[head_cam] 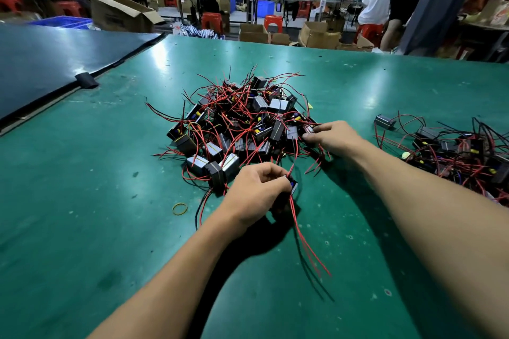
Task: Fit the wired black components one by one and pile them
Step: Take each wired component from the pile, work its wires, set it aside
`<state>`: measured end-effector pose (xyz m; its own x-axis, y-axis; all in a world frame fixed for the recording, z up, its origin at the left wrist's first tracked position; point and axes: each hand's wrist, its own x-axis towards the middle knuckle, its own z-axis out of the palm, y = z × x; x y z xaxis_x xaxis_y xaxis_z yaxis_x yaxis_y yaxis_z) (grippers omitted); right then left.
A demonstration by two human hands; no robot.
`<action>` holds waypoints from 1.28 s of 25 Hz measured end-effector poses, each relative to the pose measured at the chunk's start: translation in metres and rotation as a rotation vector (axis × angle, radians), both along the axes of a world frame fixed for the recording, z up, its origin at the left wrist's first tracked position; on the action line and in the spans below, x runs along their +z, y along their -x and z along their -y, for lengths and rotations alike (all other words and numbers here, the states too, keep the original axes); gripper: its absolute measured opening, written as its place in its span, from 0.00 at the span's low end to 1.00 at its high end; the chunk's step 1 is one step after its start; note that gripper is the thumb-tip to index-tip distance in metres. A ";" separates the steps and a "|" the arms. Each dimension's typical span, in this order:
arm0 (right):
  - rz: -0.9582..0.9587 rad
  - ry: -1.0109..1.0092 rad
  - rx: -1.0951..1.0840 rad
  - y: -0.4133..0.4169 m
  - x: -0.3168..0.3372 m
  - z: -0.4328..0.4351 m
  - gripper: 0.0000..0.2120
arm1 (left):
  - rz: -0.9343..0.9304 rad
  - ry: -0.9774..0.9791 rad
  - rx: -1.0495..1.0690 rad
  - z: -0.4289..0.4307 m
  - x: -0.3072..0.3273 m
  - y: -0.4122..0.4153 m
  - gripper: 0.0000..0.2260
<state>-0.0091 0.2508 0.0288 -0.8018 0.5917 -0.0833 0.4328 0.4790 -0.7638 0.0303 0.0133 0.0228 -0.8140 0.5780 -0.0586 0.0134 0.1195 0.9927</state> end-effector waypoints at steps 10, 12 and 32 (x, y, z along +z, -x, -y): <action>-0.038 -0.379 -0.172 -0.003 0.002 0.020 0.10 | -0.162 0.140 -0.184 0.000 -0.001 -0.005 0.03; -0.130 -0.321 -0.115 -0.004 0.013 0.029 0.07 | -0.173 0.133 -0.108 -0.002 -0.003 -0.005 0.03; -0.103 0.363 -0.014 -0.005 0.045 0.044 0.13 | -0.255 0.066 -0.155 -0.001 -0.006 -0.009 0.05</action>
<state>-0.0037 0.2066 0.0742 -0.8090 0.5495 -0.2088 0.3494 0.1638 -0.9226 0.0389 0.0139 0.0173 -0.7096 0.6981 0.0950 0.2846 0.1606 0.9451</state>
